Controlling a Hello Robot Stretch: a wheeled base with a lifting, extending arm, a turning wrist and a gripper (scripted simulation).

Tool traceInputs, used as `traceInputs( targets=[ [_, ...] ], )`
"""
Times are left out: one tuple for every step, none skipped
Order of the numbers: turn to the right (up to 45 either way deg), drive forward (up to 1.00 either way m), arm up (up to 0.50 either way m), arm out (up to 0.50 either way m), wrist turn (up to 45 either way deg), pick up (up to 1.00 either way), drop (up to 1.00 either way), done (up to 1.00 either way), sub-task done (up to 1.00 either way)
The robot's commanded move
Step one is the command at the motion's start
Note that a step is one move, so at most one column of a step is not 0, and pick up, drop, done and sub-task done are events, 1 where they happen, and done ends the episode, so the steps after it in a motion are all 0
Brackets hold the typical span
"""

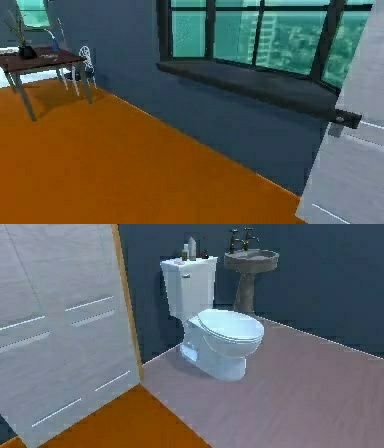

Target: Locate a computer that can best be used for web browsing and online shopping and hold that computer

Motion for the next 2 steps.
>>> traceInputs(
  targets=[
    [42.0, 0.00, 0.00, 0.00, 0.0, 0.00, 0.00, 0.00, 0.00],
    [0.0, 0.15, 0.00, 0.00, 0.0, 0.00, 0.00, 0.00, 0.00]
  ],
)
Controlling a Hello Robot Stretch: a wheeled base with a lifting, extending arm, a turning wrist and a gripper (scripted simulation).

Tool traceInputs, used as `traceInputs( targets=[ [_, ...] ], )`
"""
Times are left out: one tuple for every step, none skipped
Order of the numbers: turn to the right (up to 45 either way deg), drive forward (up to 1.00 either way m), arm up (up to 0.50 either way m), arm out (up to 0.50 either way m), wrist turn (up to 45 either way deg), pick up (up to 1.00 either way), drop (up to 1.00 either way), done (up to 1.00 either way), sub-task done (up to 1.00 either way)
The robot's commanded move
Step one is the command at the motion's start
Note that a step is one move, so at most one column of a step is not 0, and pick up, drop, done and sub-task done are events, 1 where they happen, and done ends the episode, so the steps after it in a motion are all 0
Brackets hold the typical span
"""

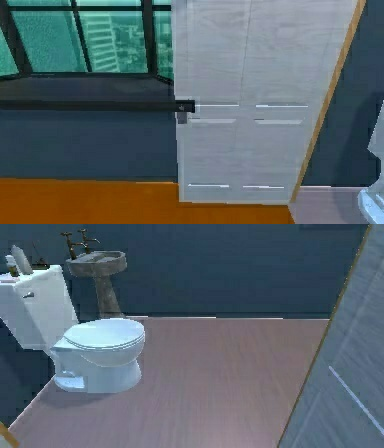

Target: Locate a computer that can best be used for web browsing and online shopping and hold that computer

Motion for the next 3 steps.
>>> traceInputs(
  targets=[
    [-45.0, 0.00, 0.00, 0.00, 0.0, 0.00, 0.00, 0.00, 0.00],
    [-42.0, 0.00, 0.00, 0.00, 0.0, 0.00, 0.00, 0.00, 0.00],
    [0.0, 0.40, 0.00, 0.00, 0.0, 0.00, 0.00, 0.00, 0.00]
  ],
)
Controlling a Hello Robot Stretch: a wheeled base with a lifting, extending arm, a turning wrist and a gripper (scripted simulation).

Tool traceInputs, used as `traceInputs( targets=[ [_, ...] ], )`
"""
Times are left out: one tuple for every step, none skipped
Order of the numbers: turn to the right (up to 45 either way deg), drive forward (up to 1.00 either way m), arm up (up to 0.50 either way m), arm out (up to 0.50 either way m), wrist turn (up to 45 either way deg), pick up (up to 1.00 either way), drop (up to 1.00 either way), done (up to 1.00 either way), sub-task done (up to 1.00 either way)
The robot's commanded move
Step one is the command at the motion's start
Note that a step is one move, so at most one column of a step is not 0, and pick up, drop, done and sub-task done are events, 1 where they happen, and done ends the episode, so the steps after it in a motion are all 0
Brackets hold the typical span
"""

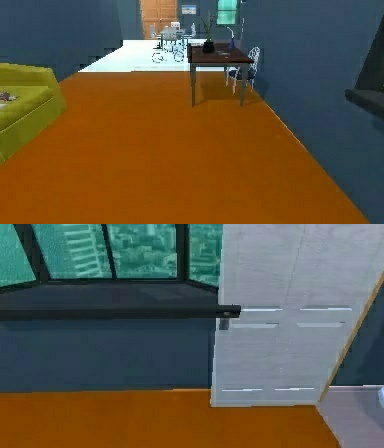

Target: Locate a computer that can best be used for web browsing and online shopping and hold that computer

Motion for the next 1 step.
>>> traceInputs(
  targets=[
    [-12.0, 0.00, 0.00, 0.00, 0.0, 0.00, 0.00, 0.00, 0.00]
  ],
)
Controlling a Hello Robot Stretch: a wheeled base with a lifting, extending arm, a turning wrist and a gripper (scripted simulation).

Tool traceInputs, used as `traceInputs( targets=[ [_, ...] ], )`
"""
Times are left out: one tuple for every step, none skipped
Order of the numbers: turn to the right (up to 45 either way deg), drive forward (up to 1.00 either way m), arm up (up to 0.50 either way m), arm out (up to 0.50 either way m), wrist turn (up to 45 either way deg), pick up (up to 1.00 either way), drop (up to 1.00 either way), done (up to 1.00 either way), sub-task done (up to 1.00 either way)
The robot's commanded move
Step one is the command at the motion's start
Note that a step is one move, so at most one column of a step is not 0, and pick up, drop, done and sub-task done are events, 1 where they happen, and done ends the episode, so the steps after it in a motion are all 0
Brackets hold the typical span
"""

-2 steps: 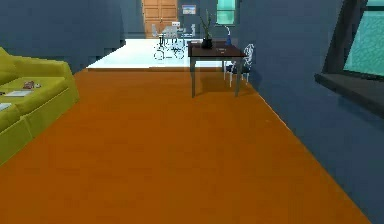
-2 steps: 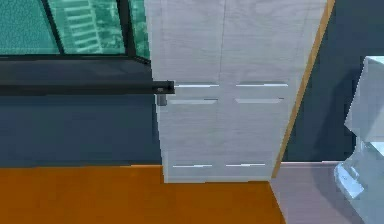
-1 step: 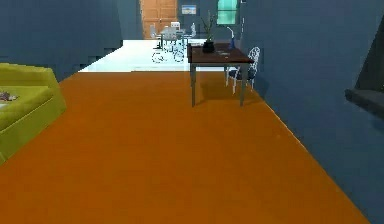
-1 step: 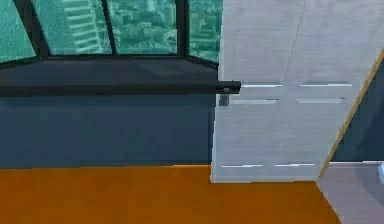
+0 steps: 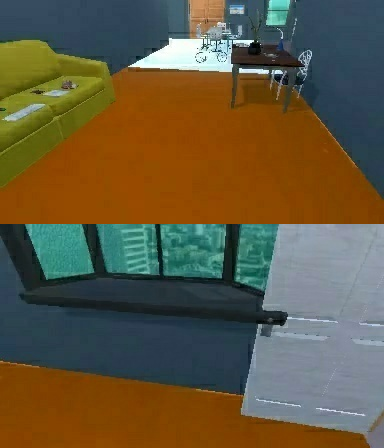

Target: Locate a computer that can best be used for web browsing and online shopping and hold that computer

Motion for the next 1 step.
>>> traceInputs(
  targets=[
    [0.0, 1.00, 0.00, 0.00, 0.0, 0.00, 0.00, 0.00, 0.00]
  ],
)
